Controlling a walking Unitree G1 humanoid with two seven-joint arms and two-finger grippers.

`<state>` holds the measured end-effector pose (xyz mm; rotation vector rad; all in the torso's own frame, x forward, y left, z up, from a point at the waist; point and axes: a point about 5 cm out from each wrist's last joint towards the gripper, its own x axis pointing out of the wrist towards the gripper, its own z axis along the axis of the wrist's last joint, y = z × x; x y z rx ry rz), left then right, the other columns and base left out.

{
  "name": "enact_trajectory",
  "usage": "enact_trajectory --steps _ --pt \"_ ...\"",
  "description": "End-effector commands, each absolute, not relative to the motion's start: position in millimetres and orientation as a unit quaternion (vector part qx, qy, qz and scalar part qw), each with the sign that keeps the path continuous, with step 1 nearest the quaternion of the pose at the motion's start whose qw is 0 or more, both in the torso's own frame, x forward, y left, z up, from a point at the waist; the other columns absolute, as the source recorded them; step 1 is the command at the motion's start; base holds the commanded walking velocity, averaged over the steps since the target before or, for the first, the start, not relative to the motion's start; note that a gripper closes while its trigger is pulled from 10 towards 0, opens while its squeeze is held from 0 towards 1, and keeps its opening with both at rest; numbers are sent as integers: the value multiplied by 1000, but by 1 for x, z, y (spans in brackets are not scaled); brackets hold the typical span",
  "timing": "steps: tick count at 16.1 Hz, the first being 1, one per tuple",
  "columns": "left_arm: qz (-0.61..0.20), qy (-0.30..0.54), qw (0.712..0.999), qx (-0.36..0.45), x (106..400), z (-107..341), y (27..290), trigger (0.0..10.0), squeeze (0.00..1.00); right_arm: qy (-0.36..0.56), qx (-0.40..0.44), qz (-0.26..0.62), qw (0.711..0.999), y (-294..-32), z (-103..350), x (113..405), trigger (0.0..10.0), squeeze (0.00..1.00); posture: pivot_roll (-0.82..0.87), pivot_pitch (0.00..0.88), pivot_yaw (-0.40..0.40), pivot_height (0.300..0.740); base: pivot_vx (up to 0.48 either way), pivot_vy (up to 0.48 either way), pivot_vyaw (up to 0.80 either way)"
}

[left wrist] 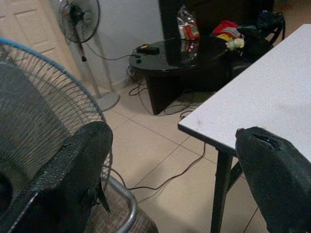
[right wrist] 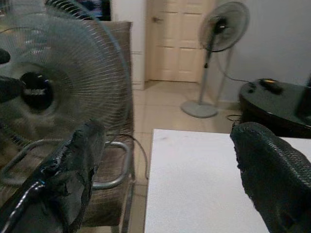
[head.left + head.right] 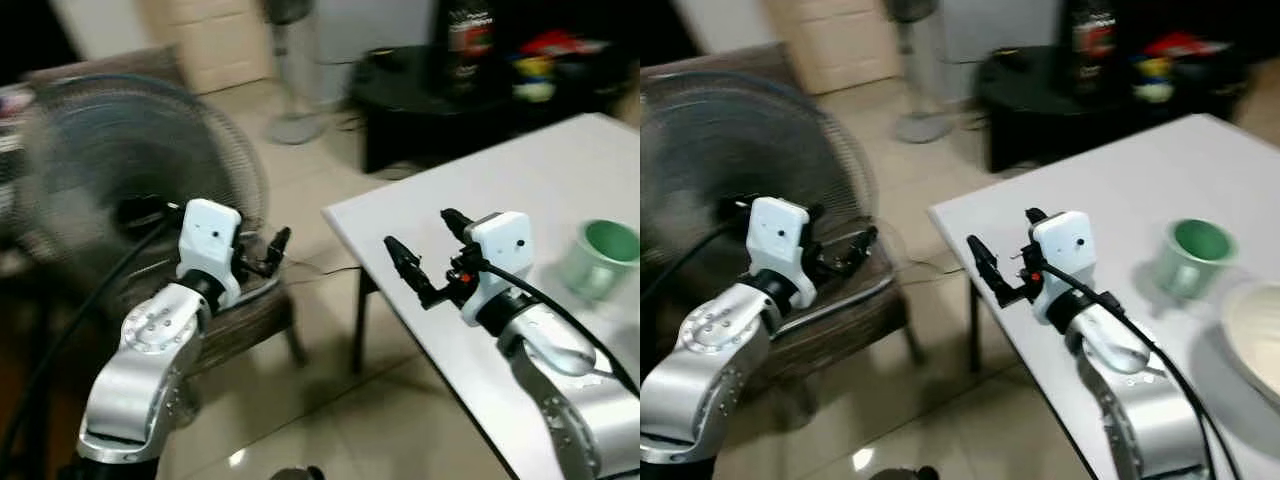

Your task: Setting the table

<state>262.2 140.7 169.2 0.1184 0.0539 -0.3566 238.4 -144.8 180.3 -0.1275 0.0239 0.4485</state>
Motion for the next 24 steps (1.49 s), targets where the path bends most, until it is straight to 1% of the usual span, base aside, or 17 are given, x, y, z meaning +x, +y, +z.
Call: enact_trajectory --steps 1,10,15,21,24 --pt "-168 22 984 60 262 172 145 10000 0 1 -58 235 970 -141 183 238 10000 1000 65 0 83 740 0 0 800" --pt "-166 9 984 58 263 176 144 10000 0 1 -46 229 972 -145 181 239 10000 1000 72 0 83 740 0 0 800" --pt "-164 7 984 64 263 177 146 10000 0 12 -18 186 982 -147 169 235 10000 1000 84 0 103 740 0 0 800" --pt "-142 -6 988 67 264 178 150 10000 0 16 -4 194 981 -146 165 238 10000 1000 96 0 84 740 0 0 800" --pt "-143 -5 987 68 264 177 151 10000 0 22 2 200 980 -144 161 238 10000 1000 96 0 90 740 0 0 800"
